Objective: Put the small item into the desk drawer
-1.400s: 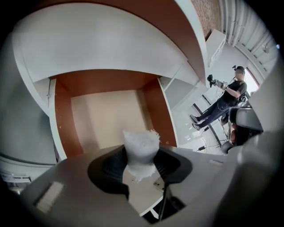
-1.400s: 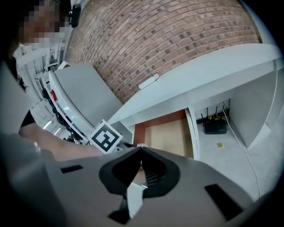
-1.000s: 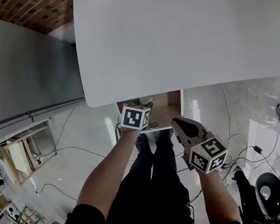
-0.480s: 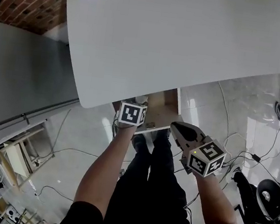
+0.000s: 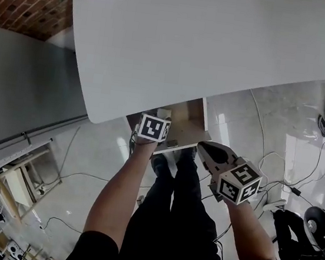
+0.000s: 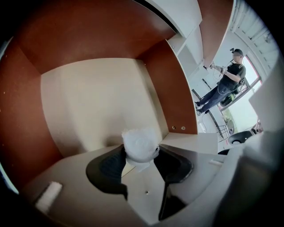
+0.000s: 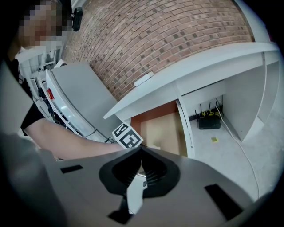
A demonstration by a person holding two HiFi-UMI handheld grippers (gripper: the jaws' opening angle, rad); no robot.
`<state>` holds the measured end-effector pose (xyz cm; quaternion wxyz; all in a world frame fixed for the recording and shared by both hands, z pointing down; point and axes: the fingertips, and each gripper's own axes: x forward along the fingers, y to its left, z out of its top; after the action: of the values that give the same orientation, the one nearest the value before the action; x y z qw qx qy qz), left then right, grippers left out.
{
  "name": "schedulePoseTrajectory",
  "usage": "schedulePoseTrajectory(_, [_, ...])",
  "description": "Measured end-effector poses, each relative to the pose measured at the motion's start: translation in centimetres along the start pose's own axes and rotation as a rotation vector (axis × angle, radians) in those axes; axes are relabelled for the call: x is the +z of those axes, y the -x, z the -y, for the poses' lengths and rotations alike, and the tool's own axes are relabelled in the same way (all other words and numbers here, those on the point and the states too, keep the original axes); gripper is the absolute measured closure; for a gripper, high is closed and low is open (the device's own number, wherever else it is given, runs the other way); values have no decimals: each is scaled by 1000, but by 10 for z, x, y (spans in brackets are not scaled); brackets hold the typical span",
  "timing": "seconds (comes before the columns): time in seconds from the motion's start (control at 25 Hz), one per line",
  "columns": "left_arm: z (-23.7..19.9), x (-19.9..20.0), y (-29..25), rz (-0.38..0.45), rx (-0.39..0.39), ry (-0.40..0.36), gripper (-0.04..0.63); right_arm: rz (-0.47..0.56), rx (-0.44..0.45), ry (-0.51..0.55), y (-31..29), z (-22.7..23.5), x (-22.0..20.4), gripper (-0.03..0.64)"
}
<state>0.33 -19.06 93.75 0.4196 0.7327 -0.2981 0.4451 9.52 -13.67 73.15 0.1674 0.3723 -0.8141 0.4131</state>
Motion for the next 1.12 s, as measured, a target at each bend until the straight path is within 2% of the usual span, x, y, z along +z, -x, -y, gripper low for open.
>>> schedulePoseTrajectory(0.24, [6, 3, 21, 36, 4, -22, 379, -6, -3, 13, 1, -6, 0, 604])
schedulePoseTrajectory(0.4, [18, 6, 59, 84, -19, -35, 370, 25, 6, 28, 5, -27, 25, 604])
schedulePoseTrajectory(0.56, [29, 5, 104, 130, -33, -8, 370, 49, 20, 64, 20, -58, 58, 604])
schedulePoseTrajectory(0.72, [47, -1, 155, 190, -57, 34, 371, 36, 33, 105, 39, -92, 74, 604])
schedulePoseTrajectory(1.12, [50, 0, 256, 358, -20, 52, 387, 35, 38, 177, 68, -148, 93, 604])
